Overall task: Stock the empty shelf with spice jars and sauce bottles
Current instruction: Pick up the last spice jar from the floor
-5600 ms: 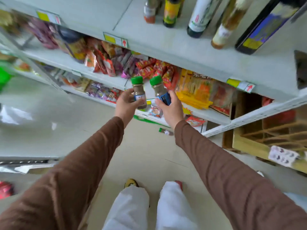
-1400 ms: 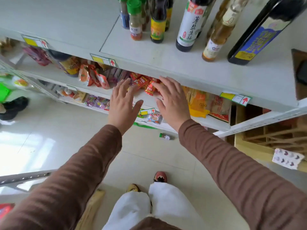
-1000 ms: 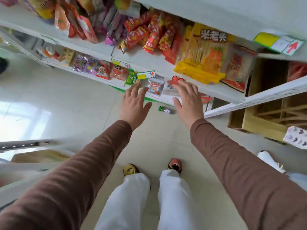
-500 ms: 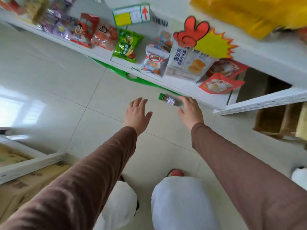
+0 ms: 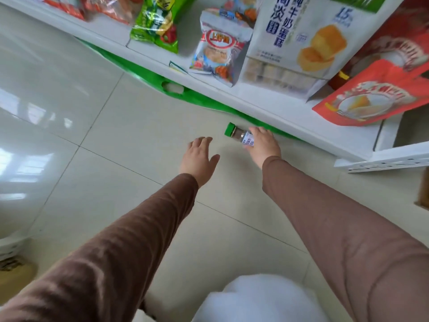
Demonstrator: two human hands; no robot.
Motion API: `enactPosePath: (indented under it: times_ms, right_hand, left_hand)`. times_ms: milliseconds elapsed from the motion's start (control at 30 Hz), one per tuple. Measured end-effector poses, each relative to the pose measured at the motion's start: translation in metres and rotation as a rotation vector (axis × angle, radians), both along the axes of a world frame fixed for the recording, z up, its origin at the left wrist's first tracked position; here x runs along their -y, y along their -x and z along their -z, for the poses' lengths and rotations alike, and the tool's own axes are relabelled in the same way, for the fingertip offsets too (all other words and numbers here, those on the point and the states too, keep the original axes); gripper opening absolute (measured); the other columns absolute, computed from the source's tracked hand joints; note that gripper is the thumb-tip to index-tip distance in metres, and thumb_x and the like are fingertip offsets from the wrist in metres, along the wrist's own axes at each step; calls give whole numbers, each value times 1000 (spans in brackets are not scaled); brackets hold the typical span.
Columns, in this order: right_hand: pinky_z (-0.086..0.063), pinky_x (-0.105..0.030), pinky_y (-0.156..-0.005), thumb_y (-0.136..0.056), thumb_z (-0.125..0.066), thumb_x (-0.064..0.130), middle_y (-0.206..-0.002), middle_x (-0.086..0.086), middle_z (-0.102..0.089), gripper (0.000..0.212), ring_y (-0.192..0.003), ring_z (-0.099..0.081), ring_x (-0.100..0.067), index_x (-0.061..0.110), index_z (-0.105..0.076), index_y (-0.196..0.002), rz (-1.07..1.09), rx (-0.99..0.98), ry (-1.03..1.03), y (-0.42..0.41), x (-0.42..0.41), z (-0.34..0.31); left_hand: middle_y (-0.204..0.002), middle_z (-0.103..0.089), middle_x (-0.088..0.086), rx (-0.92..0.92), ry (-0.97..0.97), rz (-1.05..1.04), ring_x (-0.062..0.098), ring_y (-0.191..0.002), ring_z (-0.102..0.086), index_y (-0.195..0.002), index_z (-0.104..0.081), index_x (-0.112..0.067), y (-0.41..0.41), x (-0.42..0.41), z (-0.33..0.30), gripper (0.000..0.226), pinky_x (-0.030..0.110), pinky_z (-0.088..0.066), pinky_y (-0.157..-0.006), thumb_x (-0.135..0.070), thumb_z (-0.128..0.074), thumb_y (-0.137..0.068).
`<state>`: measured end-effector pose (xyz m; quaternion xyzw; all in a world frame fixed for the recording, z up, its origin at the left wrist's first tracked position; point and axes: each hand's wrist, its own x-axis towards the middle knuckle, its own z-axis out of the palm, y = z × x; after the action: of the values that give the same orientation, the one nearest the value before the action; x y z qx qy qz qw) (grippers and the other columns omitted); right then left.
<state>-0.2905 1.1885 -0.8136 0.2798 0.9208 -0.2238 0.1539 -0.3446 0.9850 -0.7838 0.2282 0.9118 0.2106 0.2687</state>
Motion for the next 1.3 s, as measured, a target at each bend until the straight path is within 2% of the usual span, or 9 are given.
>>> enactPosePath:
  times_ms: [200,300,400,567,767,1000,1133,1233,1300]
  right_hand:
    - [-41,-39,-104,-86,-75,21,-135,-13,-56,60,-124,-49,-34,13,-51,-140,38,15,25,8,3,27]
    - [-48,-38,-94,-82,-78,26,-122,-11,-64,52,-112,-59,-31,13,-58,-128,173,-49,142,0,21,2]
    - [-50,-36,-89,-79,-79,28,-112,-5,-69,48,-100,-63,-26,16,-61,-122,286,-117,272,-8,44,-51]
    - [-51,-35,-85,-76,-82,30,-102,0,-72,44,-93,-65,-23,19,-65,-115,344,-219,368,-11,84,-206]
    - [-53,-40,-87,-78,-81,25,-105,-2,-72,44,-95,-66,-24,16,-63,-118,353,-363,429,8,130,-438]
    - [-53,-37,-82,-80,-81,25,-109,-1,-71,47,-97,-66,-23,19,-62,-122,308,-562,353,52,168,-686]
    - [-52,-33,-73,-78,-82,31,-97,2,-72,44,-86,-66,-19,22,-63,-117,295,-717,311,81,180,-782]
    - [-51,-28,-75,-80,-82,34,-102,5,-71,43,-90,-66,-12,24,-62,-116,287,-824,313,102,183,-829]
    - [-44,-15,-69,-80,-81,35,-98,9,-69,40,-84,-62,3,25,-61,-113,290,-849,301,115,183,-846]
  left_hand:
    - [-151,-44,11,28,-8,-20,31,-139,-38,-150,-40,-10,0,-3,23,56,36,-30,-116,-33,-55,-100]
    - [-151,-44,12,50,-14,-47,31,-138,-39,-150,-40,-10,0,4,3,56,35,-29,-116,-32,-55,-100]
    - [-149,-46,13,70,-33,-87,32,-137,-41,-150,-41,-10,1,12,-42,56,34,-28,-114,-31,-56,-100]
    - [-145,-50,12,45,-96,-133,32,-133,-45,-148,-44,-12,5,38,-185,53,35,-32,-109,-32,-56,-100]
    - [-141,-55,13,0,-206,-169,33,-129,-49,-145,-47,-10,26,73,-406,50,37,-36,-106,-29,-56,-100]
    - [-138,-58,12,-130,-422,-163,31,-129,-51,-142,-51,-6,72,99,-654,46,38,-38,-108,-24,-58,-100]
    - [-133,-62,6,-187,-548,-153,24,-124,-54,-139,-54,-13,100,102,-754,44,39,-43,-104,-30,-59,-99]
    - [-120,-65,8,-252,-650,-87,26,-114,-58,-132,-58,-11,120,99,-802,38,42,-46,-98,-27,-59,-98]
    - [-119,-65,9,-273,-669,-70,27,-114,-59,-129,-58,-11,134,95,-822,36,44,-47,-97,-27,-57,-98]
